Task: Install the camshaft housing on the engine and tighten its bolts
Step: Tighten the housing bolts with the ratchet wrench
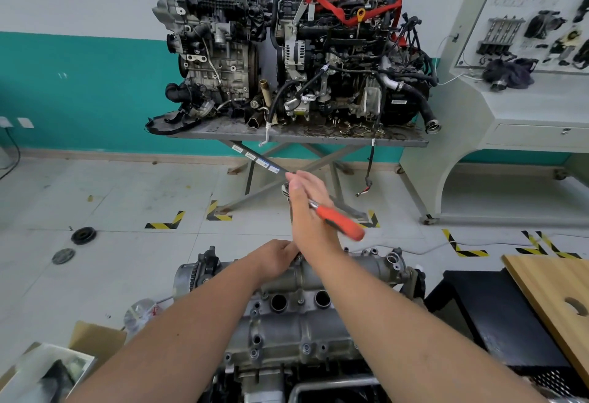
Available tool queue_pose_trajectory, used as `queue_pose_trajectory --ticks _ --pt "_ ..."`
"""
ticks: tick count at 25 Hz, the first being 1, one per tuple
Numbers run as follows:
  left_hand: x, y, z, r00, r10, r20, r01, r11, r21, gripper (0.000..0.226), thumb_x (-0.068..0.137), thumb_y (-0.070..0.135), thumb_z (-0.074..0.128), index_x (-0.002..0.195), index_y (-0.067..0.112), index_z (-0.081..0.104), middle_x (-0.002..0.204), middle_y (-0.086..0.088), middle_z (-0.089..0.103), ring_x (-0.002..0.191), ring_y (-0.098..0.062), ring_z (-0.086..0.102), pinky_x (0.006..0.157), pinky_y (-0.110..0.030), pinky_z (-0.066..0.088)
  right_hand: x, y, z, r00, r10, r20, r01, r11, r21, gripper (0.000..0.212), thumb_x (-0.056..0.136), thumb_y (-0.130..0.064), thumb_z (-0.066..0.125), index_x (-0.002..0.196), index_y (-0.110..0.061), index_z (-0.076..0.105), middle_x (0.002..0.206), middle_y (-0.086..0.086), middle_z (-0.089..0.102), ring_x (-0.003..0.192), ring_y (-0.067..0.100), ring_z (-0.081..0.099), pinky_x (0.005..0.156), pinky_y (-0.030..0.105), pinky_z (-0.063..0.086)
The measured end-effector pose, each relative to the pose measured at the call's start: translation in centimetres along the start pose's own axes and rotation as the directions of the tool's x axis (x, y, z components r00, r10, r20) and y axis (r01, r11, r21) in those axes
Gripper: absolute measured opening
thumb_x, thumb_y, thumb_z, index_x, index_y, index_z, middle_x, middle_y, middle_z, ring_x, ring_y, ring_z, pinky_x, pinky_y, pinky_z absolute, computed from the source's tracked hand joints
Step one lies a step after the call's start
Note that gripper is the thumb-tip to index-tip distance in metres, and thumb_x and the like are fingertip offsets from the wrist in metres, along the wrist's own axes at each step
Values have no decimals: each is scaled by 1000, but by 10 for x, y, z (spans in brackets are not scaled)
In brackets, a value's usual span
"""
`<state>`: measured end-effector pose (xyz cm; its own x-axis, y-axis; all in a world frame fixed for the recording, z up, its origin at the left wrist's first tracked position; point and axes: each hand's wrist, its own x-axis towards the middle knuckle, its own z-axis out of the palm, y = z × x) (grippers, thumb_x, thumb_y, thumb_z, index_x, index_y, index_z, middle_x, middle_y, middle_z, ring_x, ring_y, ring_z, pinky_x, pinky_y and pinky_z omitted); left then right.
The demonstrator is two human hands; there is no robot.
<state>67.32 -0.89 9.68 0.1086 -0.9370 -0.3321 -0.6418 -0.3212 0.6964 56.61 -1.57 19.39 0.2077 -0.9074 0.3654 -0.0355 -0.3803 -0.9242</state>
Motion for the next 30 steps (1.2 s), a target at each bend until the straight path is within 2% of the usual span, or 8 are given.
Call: queue_pose_trajectory --ticks 1,3,5,8,11,17,22,30 --pt "1 1 1 1000 19 -10 -19 1000 1 35 101 36 40 71 21 50 75 4 54 71 -14 44 71 -32 42 3 5 -4 969 -245 33 247 951 -184 25 98 -29 56 116 -21 72 134 -3 60 122 5 54 99 22 43" --pt "-2 6 -2 997 75 -18 -76 993 -87 23 101 32 44 79 33 51 78 22 56 77 -4 53 80 -24 49 18 6 -13 766 -582 272 631 600 -492 22 86 -4 69 107 -6 75 123 11 68 112 29 62 91 37 53" --pt "-6 7 -3 997 75 1 -75 991 -109 37 99 54 40 91 26 63 84 22 61 78 2 56 76 -20 47 31 -3 -20 654 -571 497 717 260 -646 27 69 3 76 94 -4 74 94 12 71 87 32 67 67 37 53" --pt "-5 2 -4 999 -8 41 9 999 -33 68 94 72 30 119 22 68 117 7 64 105 -15 57 90 -33 40 38 -28 -21 727 -295 620 670 111 -734 24 93 -31 59 102 -9 62 88 12 63 80 32 63 62 35 36" --pt "-4 0 -4 998 -13 59 14 1000 -15 72 95 73 27 123 19 66 122 2 64 111 -20 57 91 -36 40 48 -40 -23 742 43 669 654 174 -737 53 102 -56 17 121 -19 50 97 2 55 98 29 59 67 36 33" --pt "-5 2 -3 998 -24 49 25 1000 -13 66 94 73 29 99 20 66 96 5 65 89 -12 58 79 -33 42 53 -47 -20 789 168 591 479 435 -762 34 107 -38 29 82 -21 45 73 -4 49 75 24 53 53 33 33" --pt "-5 3 -3 1000 -11 24 11 1000 4 56 94 72 34 72 21 42 73 3 51 67 -15 45 67 -32 36 48 -55 -19 754 442 486 -194 857 -478 19 103 -24 45 91 -16 55 68 0 73 65 12 71 60 29 41" --pt "-6 3 -3 999 -17 36 17 1000 -3 55 94 72 33 89 22 53 85 3 56 79 -16 51 75 -31 39 38 -57 -6 827 409 386 -145 818 -557 24 103 -26 41 99 -14 61 72 3 75 67 14 70 58 26 41"
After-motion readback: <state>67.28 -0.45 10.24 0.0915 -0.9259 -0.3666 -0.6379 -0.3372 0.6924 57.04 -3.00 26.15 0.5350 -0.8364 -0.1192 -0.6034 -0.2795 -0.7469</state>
